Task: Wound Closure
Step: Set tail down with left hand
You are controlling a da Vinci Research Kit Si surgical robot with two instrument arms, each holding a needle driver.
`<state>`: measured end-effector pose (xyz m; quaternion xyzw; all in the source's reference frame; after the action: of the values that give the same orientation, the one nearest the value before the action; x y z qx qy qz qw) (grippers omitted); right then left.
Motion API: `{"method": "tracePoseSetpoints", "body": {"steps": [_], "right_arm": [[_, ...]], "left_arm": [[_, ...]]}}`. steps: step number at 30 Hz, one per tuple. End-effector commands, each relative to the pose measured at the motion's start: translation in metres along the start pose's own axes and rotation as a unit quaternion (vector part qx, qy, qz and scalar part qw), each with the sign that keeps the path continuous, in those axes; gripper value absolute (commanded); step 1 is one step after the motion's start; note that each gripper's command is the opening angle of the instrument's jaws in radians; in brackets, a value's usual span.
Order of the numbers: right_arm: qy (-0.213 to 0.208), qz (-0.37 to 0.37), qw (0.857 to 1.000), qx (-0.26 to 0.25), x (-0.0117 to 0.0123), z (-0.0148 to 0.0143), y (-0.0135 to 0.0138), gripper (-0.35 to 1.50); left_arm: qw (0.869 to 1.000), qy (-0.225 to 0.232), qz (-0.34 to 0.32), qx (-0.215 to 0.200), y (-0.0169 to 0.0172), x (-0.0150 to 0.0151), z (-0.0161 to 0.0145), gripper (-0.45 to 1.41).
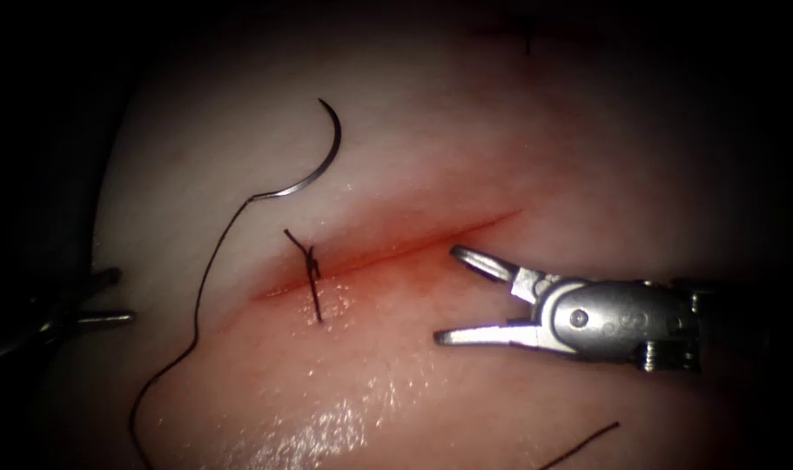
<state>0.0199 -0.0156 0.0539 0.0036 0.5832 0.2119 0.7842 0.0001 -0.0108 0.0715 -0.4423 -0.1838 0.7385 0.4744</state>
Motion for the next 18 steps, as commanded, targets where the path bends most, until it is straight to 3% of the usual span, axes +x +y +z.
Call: {"method": "tracePoseSetpoints", "body": {"steps": [1,5,9,18], "right_arm": [[0.001,0.002,1.0,0.002,-0.0003,0.0008,-0.0004,1.48],[-0.004,0.003,1.0,0.005,-0.0005,0.0007,-0.0006,1.48],[-0.007,0.007,1.0,0.007,-0.0008,0.0006,-0.0007,1.48],[-0.011,0.01,1.0,0.008,-0.001,0.0006,-0.001,1.48]], "left_arm": [[1.0,-0.003,-0.002,-0.01,-0.0001,-0.0007,0.0007,0.34],[1.0,-0.015,-0.017,-0.014,-0.0003,-0.0016,-0.0001,0.34],[0.999,-0.028,-0.023,-0.018,-0.0005,-0.002,-0.0016,0.46],[0.991,-0.129,-0.024,0.007,0.002,-0.0012,-0.0056,0.49]]}}
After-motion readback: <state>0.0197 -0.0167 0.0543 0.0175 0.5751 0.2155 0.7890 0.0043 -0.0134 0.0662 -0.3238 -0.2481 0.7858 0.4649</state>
